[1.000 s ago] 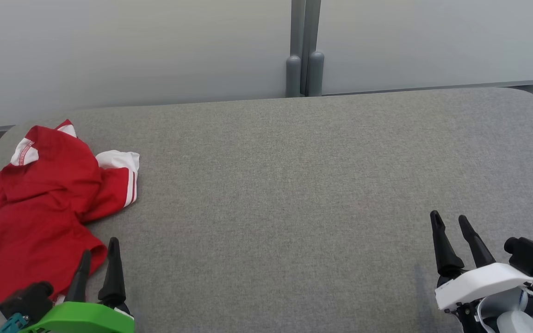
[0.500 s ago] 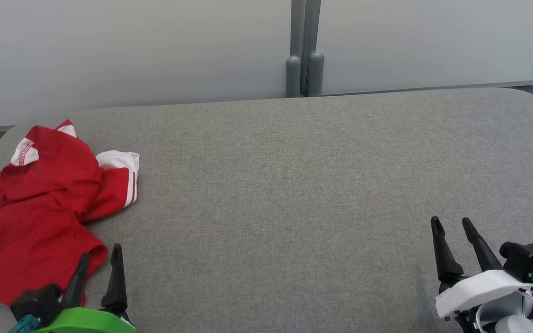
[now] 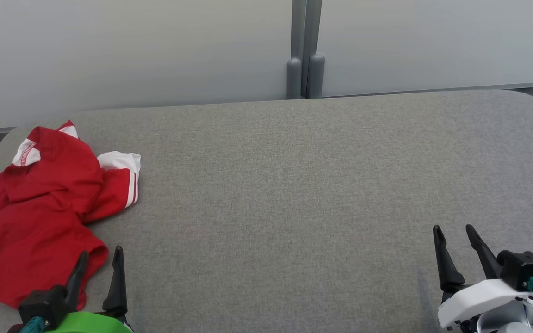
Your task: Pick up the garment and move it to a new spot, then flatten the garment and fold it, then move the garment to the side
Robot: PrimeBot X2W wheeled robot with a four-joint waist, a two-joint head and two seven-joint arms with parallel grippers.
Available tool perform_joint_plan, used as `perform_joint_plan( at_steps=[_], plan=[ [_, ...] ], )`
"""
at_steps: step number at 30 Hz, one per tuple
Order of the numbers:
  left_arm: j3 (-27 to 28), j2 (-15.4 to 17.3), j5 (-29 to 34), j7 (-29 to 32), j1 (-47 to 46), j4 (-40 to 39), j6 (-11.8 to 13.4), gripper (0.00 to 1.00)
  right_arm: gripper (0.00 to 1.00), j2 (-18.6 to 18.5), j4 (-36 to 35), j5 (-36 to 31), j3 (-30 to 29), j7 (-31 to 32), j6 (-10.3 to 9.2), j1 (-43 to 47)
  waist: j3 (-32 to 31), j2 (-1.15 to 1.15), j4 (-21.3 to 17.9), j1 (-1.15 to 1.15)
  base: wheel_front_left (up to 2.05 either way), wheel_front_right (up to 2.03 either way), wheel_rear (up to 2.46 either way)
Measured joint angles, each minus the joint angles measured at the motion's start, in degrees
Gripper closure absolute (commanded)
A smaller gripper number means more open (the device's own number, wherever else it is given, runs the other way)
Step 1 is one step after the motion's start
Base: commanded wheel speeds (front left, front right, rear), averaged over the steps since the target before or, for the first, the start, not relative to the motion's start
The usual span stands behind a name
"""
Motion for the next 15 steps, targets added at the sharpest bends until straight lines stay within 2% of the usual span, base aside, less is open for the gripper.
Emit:
perform_joint_plan(
  at_steps=[15],
  plan=[
    [-0.88, 1.07, 5.76, -1.65, 0.29, 0.35, -0.07, 0.0, 0.0, -0.03, 0.27, -6.66, -0.16, -1.59, 0.01, 0.24, -0.04, 0.0, -0.36, 0.0, 0.0, 0.0, 0.0]
  ],
)
